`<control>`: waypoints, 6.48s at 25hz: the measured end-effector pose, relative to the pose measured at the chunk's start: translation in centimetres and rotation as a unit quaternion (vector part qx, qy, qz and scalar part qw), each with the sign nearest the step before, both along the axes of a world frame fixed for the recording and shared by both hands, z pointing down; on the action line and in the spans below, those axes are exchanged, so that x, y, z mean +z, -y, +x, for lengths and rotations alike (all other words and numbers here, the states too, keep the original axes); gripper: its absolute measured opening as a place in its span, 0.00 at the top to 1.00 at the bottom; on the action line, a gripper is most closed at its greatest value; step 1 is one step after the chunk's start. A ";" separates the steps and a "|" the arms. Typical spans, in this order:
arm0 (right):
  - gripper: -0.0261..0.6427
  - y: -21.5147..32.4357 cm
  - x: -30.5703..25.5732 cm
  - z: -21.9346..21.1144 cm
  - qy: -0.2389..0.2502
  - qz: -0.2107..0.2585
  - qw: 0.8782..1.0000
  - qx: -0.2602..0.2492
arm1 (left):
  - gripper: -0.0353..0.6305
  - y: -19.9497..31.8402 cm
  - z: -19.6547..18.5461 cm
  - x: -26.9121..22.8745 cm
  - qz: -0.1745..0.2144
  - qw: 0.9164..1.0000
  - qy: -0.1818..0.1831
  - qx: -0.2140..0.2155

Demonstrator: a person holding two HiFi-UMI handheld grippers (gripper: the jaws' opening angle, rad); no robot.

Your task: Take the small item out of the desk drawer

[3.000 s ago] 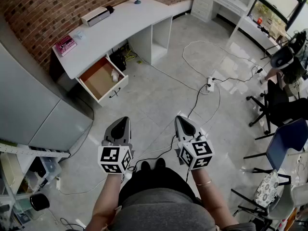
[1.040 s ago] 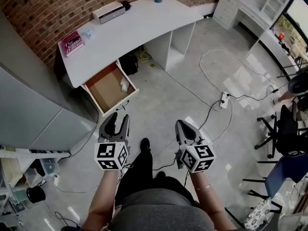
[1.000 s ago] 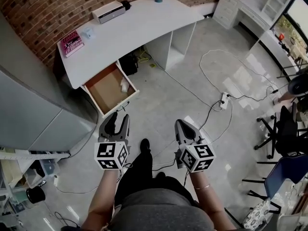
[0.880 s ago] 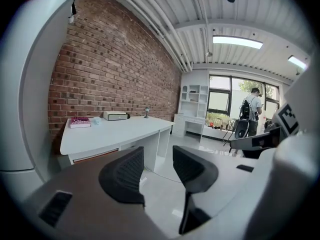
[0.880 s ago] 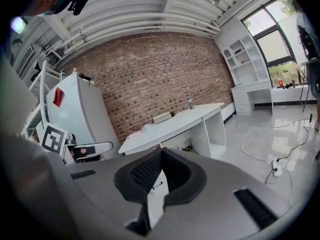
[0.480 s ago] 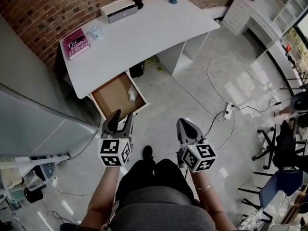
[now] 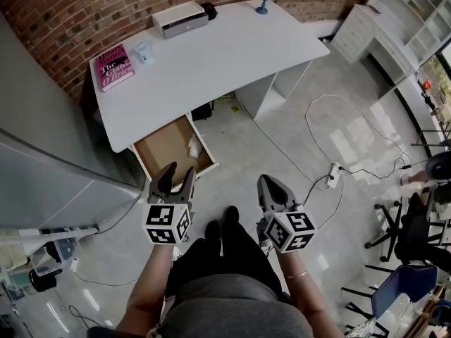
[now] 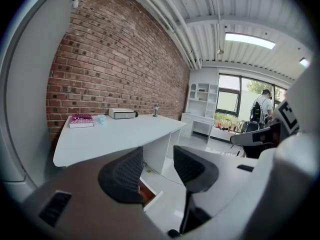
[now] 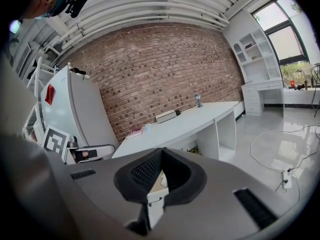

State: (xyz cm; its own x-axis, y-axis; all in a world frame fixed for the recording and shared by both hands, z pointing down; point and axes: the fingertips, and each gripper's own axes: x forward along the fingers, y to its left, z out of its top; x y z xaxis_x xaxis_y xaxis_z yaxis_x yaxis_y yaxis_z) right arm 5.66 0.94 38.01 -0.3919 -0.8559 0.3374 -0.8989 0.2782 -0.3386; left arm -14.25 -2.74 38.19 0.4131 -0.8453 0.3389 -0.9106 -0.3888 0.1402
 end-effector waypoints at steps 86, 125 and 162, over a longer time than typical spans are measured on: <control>0.95 13.8 19.6 -2.8 -0.002 -0.208 0.977 -0.042 | 0.64 16.4 -1.0 37.6 -0.374 0.906 0.190 0.051; 0.95 12.9 20.3 -3.7 -0.013 -0.225 0.972 -0.068 | 0.68 16.9 -2.5 36.6 -0.378 0.910 0.173 0.006; 0.95 11.5 12.2 -5.0 -0.006 -0.150 0.983 -0.102 | 0.68 13.1 2.9 18.1 -0.262 0.961 0.088 0.014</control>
